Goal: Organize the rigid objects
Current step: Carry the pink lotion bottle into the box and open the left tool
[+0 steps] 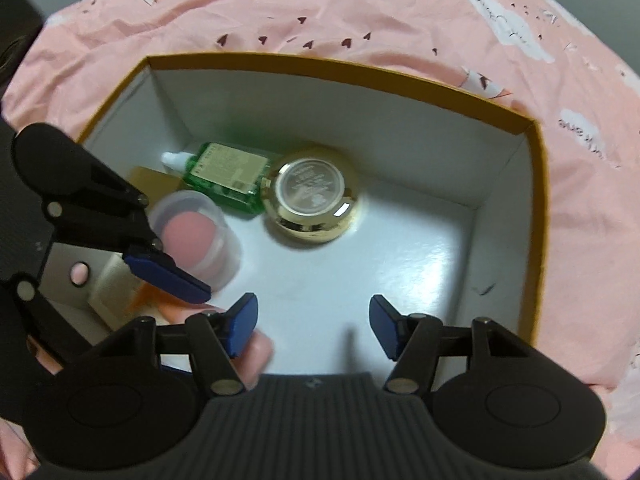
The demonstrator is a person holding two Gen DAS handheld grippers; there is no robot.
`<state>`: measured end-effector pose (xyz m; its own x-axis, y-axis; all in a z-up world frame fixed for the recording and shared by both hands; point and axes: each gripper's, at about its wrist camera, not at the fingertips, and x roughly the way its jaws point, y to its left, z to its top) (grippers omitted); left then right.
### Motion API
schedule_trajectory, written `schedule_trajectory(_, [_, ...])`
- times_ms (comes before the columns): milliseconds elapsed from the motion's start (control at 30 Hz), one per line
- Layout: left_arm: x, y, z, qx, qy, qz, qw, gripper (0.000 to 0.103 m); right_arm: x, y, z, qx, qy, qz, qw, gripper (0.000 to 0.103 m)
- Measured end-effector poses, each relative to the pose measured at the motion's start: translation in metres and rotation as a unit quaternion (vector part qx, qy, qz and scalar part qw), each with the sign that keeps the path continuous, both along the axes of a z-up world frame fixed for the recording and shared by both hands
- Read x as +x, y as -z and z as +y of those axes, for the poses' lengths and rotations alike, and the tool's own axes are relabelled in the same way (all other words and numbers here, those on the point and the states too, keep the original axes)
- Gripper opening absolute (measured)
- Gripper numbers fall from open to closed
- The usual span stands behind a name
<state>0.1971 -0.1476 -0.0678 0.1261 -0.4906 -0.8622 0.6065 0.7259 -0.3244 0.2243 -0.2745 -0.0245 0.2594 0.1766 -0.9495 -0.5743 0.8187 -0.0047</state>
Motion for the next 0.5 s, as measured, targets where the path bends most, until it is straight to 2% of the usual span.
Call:
schedule_trajectory(167, [-0.006,-0.007,0.035,0.0,-0.062,0.014,0.998,0.057,-0.003,0.004,0.009,-0.016,-0.015,-0.006,1.0,0.055])
schedule_trajectory(300, [-0.007,-0.005,0.047,0.003,-0.093,0.039,0.9949,0.041,-0.004,0.009,0.012,-0.021,-0.02,0.0,1.0,0.055])
schedule_trajectory(500, [0.0,0.015,0.048,0.006,-0.119,0.082,0.9895,0.026,-0.006,0.011,0.011,-0.02,-0.02,0.008,1.0,0.056])
